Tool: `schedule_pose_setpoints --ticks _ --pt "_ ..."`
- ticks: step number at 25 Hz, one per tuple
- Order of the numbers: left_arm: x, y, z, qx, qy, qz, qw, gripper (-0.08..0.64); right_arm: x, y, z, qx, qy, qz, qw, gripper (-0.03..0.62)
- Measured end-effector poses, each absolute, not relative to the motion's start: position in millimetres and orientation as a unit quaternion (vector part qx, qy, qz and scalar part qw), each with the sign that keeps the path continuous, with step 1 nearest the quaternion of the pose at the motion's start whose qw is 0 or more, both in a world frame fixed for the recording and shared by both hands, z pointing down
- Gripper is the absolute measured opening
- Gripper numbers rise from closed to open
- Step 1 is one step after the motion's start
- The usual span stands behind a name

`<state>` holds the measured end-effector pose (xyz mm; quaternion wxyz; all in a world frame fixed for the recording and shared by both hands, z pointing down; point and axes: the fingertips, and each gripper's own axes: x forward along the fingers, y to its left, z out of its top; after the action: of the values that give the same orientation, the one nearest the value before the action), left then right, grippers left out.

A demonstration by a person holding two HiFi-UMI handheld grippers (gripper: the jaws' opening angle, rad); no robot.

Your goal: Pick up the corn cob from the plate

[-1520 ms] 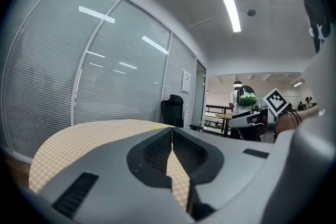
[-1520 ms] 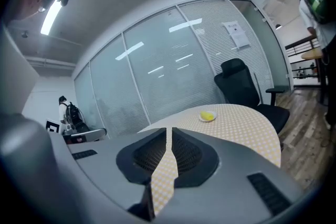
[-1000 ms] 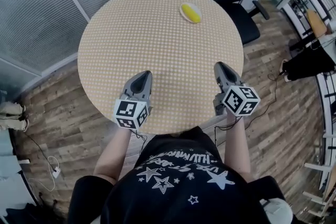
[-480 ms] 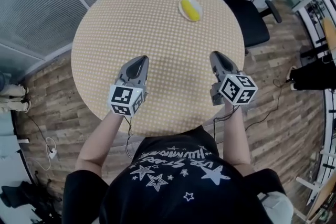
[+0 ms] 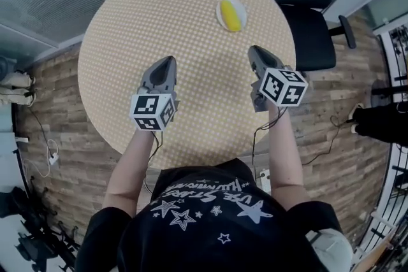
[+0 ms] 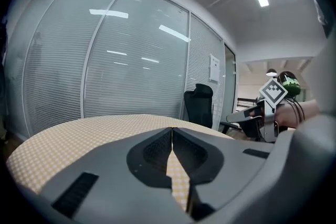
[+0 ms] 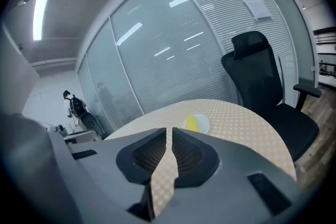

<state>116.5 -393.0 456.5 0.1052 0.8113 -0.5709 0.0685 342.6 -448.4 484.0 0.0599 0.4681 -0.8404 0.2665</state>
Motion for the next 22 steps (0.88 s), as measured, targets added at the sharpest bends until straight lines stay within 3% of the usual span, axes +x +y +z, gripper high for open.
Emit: schedule_pose_setpoints --ticks 8,12,15,22 --pt "117.7 -425.8 467.8 0.795 -0.591 0.088 0.107 0.009 330.1 -537.2 519.7 0.458 -0.825 0.304 0.133 0.054" --pt "119.1 -449.6 471.7 0.799 -0.584 0.102 0.098 0.009 311.6 -578.8 536.1 0.433 -0.826 0.320 0.168 0.172" --pt "116.2 -464.7 475.0 0.798 -0.585 0.106 0.098 0.009 297.8 -603.7 549.7 0.424 -0.822 0.326 0.197 0.224" --pt "113.7 -490.8 486.3 0.796 -0.585 0.107 0.110 0.009 276.6 -640.7 583.1 0.413 -0.804 0.344 0.255 0.256"
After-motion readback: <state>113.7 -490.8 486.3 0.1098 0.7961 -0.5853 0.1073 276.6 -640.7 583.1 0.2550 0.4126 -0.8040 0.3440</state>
